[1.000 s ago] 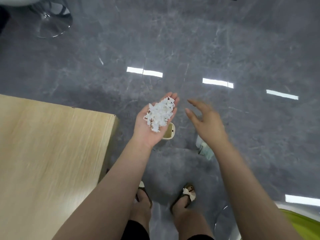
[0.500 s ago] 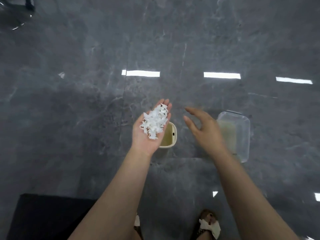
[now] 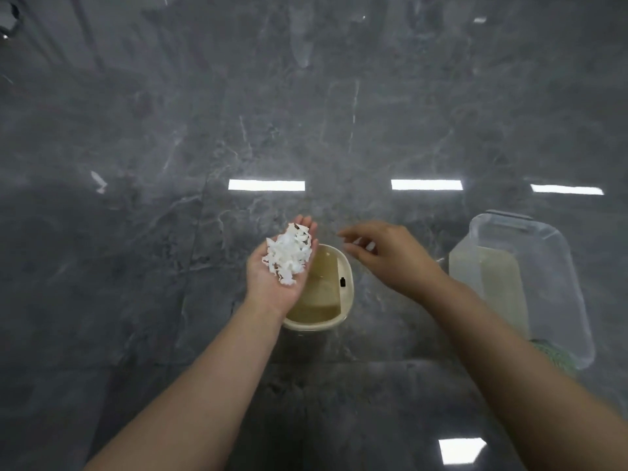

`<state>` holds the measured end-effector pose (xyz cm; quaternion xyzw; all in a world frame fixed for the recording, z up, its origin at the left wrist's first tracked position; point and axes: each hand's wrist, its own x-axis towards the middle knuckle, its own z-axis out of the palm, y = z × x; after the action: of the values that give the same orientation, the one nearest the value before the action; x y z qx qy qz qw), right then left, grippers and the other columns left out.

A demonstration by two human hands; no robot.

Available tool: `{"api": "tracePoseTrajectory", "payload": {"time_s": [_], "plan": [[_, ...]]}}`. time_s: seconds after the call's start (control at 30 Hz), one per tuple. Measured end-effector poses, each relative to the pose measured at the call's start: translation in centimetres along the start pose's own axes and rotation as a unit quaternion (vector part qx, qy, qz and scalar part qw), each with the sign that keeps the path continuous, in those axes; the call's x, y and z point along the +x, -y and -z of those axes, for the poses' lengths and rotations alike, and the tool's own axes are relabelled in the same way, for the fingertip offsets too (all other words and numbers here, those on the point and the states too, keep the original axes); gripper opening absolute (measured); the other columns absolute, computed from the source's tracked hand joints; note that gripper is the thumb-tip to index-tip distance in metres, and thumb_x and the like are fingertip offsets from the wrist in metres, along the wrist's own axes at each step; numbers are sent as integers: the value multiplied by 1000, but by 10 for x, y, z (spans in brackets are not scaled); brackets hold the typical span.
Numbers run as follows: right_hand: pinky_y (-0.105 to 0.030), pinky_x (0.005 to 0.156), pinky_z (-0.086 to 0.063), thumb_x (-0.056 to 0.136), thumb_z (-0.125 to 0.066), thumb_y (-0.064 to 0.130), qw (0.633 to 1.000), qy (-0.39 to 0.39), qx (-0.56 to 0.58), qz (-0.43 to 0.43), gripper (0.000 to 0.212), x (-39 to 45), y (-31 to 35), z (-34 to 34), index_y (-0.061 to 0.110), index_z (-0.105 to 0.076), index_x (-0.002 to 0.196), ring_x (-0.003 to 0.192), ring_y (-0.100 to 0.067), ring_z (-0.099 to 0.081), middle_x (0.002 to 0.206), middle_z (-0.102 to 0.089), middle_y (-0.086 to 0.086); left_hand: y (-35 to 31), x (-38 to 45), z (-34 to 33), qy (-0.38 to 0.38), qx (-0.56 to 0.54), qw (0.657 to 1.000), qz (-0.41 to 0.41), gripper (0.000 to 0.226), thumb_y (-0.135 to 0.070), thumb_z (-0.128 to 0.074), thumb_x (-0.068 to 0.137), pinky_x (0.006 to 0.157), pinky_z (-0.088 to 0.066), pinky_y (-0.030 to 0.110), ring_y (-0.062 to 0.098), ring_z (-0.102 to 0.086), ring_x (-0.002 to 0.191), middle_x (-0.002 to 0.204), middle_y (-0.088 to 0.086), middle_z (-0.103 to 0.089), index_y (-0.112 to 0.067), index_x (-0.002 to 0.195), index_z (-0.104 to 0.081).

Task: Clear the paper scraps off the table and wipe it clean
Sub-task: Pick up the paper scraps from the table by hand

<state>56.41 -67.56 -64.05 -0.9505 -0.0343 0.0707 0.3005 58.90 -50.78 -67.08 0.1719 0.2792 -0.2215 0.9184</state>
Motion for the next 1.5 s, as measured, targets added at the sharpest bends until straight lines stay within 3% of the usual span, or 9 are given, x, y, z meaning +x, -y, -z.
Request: {"api": "tracePoseTrajectory", "payload": {"time_s": [0.27, 0.47, 0.67, 0.8, 0.93, 1.03, 1.17, 1.3, 1.5], "plan": [[-37, 82, -51, 93, -54, 29, 995, 89, -49, 12, 25, 2, 0, -33, 24, -64, 115, 88, -13, -61, 109, -67, 5, 7, 8, 7, -75, 82, 993, -40, 43, -22, -28, 98, 87, -48, 34, 24, -63, 89, 77, 13, -72, 1, 89, -64], [-30, 79, -46, 94, -52, 29, 986, 131, -100, -2, 25, 6, -2, -39, 26, -64, 116, 95, -17, -60, 114, -65, 2, 19, 8, 14, -132, 211, 969, -2, 28, -20, -42, 91, 75, -50, 32, 20, -59, 71, 75, 8, -62, -6, 82, -64], [-31, 83, -46, 95, -51, 25, 988, 124, -87, -7, 26, 0, -9, -45, 22, -62, 119, 97, -18, -60, 118, -64, -2, 20, 2, 4, -156, 330, 930, 30, 21, -20, -49, 91, 89, -45, 41, 25, -58, 79, 87, 12, -62, -2, 87, -60], [-34, 92, -44, 97, -48, 24, 987, 125, -103, 1, 32, -7, -10, -47, 18, -55, 127, 112, -23, -53, 128, -55, -6, 22, 3, -3, -179, 446, 876, 31, 21, -17, -45, 89, 98, -44, 46, 34, -60, 98, 101, 17, -64, -2, 96, -59], [-35, 93, -44, 97, -48, 23, 985, 129, -112, 10, 33, -9, -11, -46, 19, -55, 129, 113, -24, -52, 129, -53, -5, 18, 14, -4, -179, 582, 793, -17, 29, -21, -47, 90, 89, -48, 36, 28, -60, 94, 103, 12, -64, -4, 109, -61], [-35, 93, -44, 96, -49, 23, 984, 136, -113, 18, 32, -10, -9, -44, 20, -56, 127, 113, -23, -52, 129, -54, -4, 13, 12, -8, -133, 667, 733, -27, 31, -19, -41, 97, 81, -33, 30, 21, -46, 97, 112, 10, -53, -5, 121, -56], [-32, 94, -42, 96, -50, 25, 989, 115, -96, 13, 33, -13, -15, -28, 21, -56, 128, 113, -19, -52, 131, -53, 0, 8, 7, -15, -99, 731, 675, -31, 36, -21, -36, 99, 94, -34, 33, 24, -47, 120, 134, 9, -51, -9, 126, -56], [-29, 92, -41, 95, -51, 27, 993, 77, -86, -18, 32, -28, -36, -5, 21, -58, 126, 108, -17, -55, 129, -55, -1, 21, 4, -26, -48, 699, 711, -56, 30, -19, -39, 98, 89, -38, 28, 19, -52, 110, 120, 6, -60, -9, 116, -61], [-26, 83, -41, 95, -52, 28, 992, 44, -69, -100, 31, -64, -83, 34, 18, -60, 124, 102, -19, -59, 123, -61, -1, 74, 11, -48, 21, 670, 725, -155, 18, -6, -47, 94, 50, -36, 3, 11, -54, 74, 81, 0, -57, -11, 106, -60]]}}
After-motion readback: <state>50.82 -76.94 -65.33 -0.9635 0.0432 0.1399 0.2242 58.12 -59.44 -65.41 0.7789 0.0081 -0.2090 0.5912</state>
